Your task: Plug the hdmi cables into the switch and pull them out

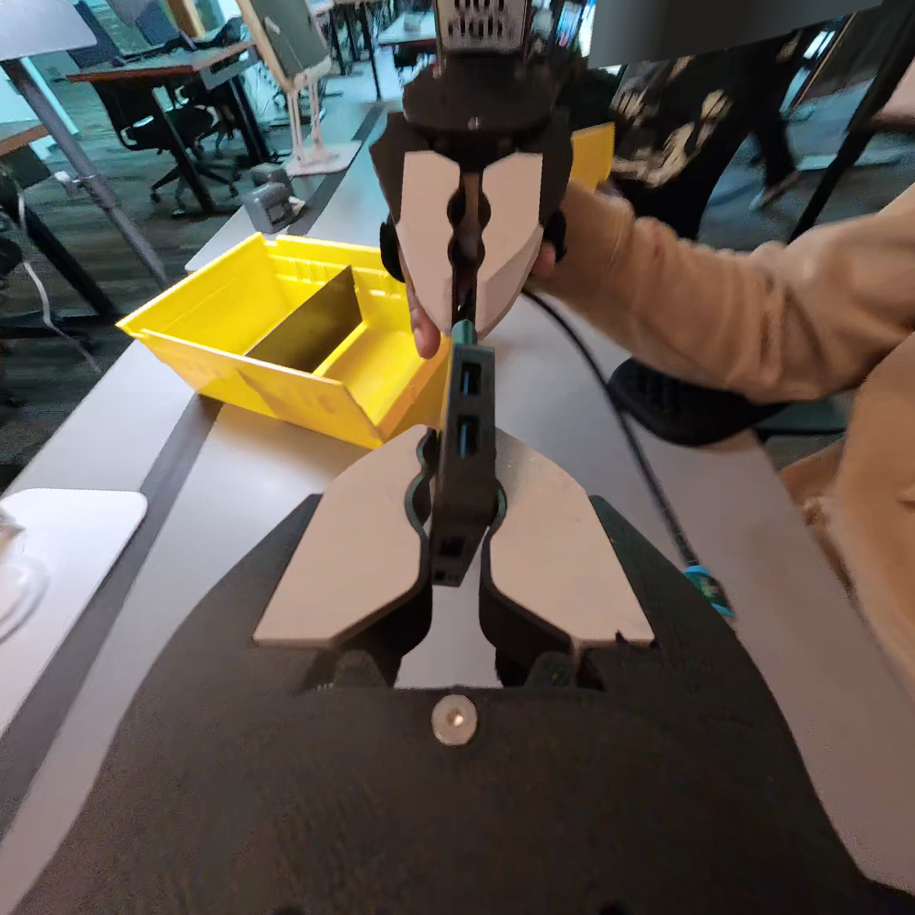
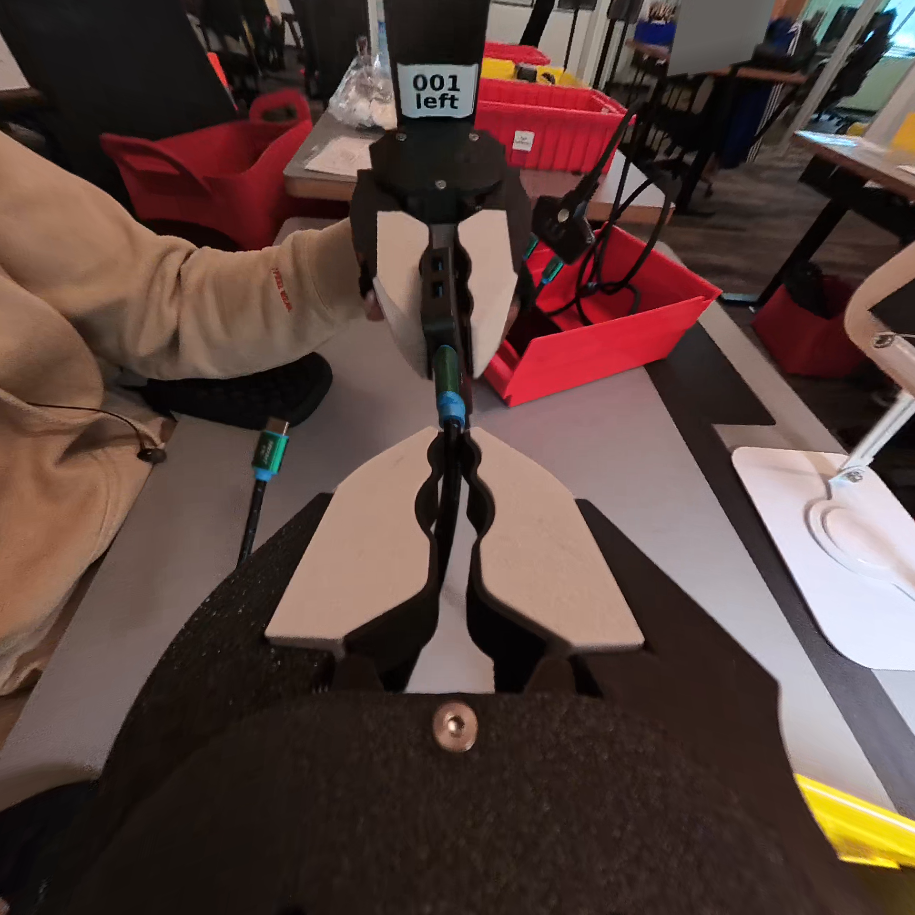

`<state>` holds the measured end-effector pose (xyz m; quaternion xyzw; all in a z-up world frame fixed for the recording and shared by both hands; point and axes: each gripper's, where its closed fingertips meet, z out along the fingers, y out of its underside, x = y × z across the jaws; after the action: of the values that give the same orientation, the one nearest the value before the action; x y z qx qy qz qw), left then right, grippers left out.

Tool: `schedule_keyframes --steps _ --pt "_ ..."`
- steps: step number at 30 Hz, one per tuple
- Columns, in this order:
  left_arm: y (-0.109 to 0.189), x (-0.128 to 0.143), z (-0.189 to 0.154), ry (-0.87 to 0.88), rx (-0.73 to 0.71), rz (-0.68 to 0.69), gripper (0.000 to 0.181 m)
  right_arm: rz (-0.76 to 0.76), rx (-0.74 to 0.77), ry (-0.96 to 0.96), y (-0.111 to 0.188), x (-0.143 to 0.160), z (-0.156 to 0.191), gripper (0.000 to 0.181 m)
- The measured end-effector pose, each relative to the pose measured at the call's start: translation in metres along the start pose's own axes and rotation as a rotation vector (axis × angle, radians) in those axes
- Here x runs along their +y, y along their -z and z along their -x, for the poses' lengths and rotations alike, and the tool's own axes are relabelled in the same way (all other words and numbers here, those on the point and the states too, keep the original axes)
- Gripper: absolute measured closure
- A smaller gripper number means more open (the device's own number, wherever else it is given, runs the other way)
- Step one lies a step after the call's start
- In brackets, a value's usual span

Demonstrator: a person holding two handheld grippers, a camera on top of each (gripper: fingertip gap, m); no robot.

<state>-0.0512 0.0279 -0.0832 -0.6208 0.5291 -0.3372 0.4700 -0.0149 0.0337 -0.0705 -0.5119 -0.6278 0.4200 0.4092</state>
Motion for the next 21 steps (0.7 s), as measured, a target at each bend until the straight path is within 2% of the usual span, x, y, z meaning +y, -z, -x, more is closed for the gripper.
schedule_keyframes --steps 2,5,8,10,11,13,15,17,21 --pt "-0.002 0.002 0.002 -0.026 -0.016 -0.001 0.167 -0.016 0.003 -0.007 -0.001 -0.001 -0.002 0.175" --pt "0.004 -0.011 0.006 0.077 0.016 -0.093 0.167 -0.153 0.024 -0.017 0.008 -0.017 -0.009 0.175" --pt "0.020 -0.020 0.015 0.174 0.048 -0.229 0.167 -0.472 0.034 -0.074 0.045 -0.049 -0.020 0.166" --pt "0.031 -0.027 0.024 0.246 0.048 -0.331 0.167 -0.636 0.062 -0.207 0.073 -0.055 -0.040 0.167" --pt "0.036 -0.032 0.027 0.275 0.058 -0.386 0.166 -0.655 0.108 -0.253 0.079 -0.051 -0.052 0.168" --pt "0.046 -0.045 0.026 0.331 0.125 -0.513 0.167 -0.583 0.198 -0.233 0.072 -0.034 -0.064 0.169" --pt "0.055 -0.055 0.025 0.368 0.188 -0.609 0.167 -0.535 0.132 -0.223 0.055 -0.029 -0.057 0.164" --pt "0.056 -0.055 0.028 0.391 0.181 -0.623 0.167 -0.558 0.071 -0.267 0.043 -0.033 -0.053 0.164" --pt "0.042 -0.048 0.029 0.392 0.134 -0.555 0.167 -0.484 0.085 -0.205 0.004 -0.040 -0.042 0.157"
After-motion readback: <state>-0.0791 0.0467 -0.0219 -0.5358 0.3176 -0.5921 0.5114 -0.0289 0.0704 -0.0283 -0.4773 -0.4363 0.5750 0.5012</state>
